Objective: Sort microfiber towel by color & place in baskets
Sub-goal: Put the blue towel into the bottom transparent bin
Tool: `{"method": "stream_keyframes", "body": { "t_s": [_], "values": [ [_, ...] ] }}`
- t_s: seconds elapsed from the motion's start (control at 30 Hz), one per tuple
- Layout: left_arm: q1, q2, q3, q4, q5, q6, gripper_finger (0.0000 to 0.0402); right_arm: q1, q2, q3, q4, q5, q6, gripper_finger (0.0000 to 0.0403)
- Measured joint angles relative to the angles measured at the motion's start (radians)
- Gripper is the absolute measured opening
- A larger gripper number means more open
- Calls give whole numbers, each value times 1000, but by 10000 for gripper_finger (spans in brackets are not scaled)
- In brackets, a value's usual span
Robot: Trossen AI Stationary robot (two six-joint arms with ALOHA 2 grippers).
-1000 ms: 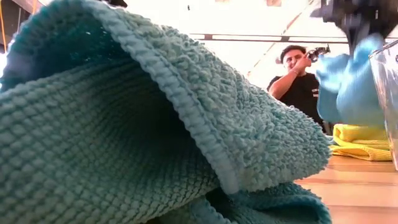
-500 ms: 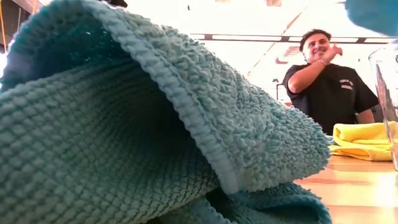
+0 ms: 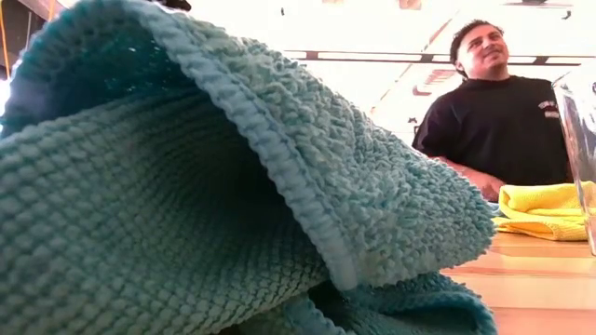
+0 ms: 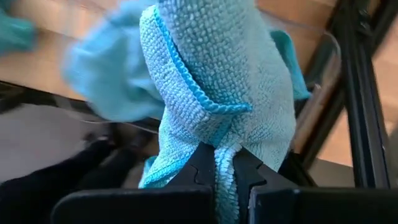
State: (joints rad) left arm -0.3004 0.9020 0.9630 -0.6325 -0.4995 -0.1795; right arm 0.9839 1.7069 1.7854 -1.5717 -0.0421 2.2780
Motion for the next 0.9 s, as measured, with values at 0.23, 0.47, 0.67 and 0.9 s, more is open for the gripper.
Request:
{"method": "stream_keyframes", "body": {
  "t_s": [0.23, 0.47, 0.67, 0.9],
  "values": [
    [0, 0, 0, 0, 0, 0, 129, 43, 117, -2, 0, -133, 10, 1],
    [18, 0, 0, 1, 0, 0, 129, 53, 118, -2, 1, -60, -1, 1],
    [40, 0, 0, 2, 0, -10, 129, 53, 89, -5, 1, 137, -33, 0],
    [63, 0, 0, 17, 0, -13, 129, 53, -28, -166, 2, 315, -58, 0]
  ]
}}
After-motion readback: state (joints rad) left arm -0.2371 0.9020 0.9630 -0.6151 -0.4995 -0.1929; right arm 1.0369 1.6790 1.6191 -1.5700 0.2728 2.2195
